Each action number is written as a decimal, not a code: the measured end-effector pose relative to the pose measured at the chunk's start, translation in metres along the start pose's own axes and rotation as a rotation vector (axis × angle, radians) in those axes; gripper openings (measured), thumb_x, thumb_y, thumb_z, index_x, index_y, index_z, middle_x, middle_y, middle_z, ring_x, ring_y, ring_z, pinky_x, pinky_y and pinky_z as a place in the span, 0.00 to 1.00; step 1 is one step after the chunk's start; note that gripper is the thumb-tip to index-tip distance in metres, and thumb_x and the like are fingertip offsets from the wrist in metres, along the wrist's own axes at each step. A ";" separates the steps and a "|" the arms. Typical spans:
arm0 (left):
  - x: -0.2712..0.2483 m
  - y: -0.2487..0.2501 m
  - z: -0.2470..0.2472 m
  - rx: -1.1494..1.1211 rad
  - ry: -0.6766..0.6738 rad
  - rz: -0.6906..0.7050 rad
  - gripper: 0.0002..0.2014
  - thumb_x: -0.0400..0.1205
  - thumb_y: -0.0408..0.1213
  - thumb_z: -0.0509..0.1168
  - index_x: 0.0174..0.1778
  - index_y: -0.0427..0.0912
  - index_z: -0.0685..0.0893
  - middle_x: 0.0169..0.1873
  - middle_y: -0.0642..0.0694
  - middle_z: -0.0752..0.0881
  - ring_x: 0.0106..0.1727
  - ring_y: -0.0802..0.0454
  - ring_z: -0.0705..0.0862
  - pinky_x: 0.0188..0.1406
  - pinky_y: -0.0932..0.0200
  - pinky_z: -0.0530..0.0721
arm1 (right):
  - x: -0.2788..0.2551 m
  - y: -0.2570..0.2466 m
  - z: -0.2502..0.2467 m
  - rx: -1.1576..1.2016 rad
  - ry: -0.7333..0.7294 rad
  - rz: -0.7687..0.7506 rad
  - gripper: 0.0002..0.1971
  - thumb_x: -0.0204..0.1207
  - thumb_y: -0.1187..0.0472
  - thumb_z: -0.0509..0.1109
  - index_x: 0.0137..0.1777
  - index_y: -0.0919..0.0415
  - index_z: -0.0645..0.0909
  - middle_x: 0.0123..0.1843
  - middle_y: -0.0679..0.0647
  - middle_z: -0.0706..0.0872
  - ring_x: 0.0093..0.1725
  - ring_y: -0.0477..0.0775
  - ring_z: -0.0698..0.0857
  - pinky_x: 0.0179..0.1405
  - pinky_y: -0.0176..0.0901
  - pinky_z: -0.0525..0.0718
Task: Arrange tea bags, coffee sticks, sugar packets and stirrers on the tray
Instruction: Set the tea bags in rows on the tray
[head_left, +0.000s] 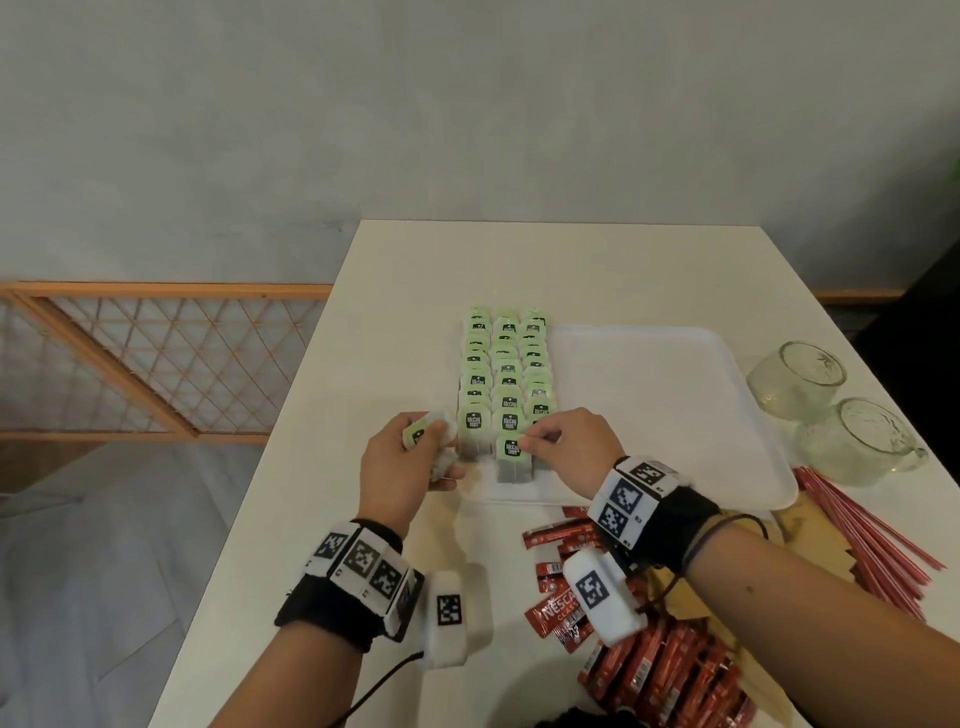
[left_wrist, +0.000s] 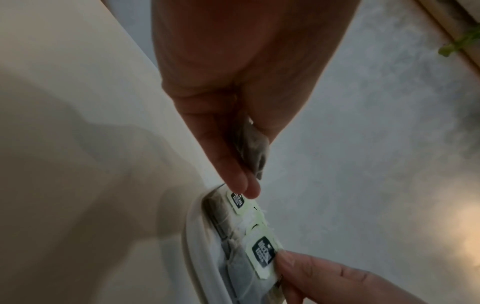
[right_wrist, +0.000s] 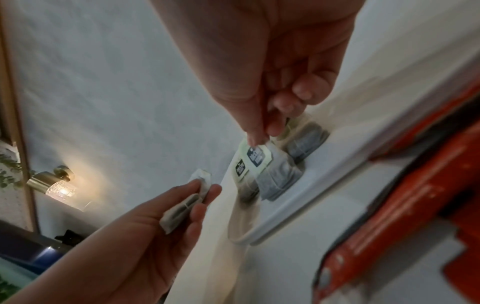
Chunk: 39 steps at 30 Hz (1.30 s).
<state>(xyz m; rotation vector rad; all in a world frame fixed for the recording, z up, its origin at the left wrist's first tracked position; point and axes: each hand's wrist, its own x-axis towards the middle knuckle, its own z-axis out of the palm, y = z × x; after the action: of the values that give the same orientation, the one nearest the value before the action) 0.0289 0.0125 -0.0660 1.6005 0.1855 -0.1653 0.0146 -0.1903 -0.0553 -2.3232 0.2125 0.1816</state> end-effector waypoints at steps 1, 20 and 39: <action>0.001 0.000 0.001 -0.001 -0.001 -0.012 0.07 0.83 0.36 0.68 0.53 0.38 0.83 0.30 0.39 0.88 0.29 0.43 0.88 0.29 0.52 0.87 | 0.001 -0.001 0.003 0.023 0.004 -0.001 0.08 0.78 0.54 0.73 0.51 0.56 0.91 0.52 0.50 0.91 0.51 0.48 0.86 0.51 0.37 0.80; -0.013 0.017 0.037 0.107 -0.277 0.054 0.10 0.79 0.39 0.74 0.49 0.35 0.89 0.29 0.41 0.89 0.28 0.49 0.86 0.22 0.61 0.79 | -0.007 -0.012 -0.019 0.256 0.034 -0.181 0.03 0.76 0.55 0.74 0.43 0.50 0.89 0.35 0.41 0.86 0.30 0.34 0.80 0.40 0.38 0.83; -0.037 0.023 0.049 0.783 -0.222 0.474 0.10 0.82 0.45 0.69 0.58 0.52 0.88 0.25 0.55 0.85 0.22 0.67 0.80 0.40 0.61 0.85 | -0.026 -0.018 -0.035 0.367 -0.055 -0.028 0.09 0.79 0.65 0.64 0.48 0.59 0.87 0.32 0.54 0.85 0.27 0.48 0.84 0.31 0.42 0.86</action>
<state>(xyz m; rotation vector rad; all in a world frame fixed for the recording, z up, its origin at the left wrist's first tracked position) -0.0018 -0.0374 -0.0369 2.3312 -0.4904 -0.0416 -0.0049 -0.2006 -0.0136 -1.9530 0.1693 0.1759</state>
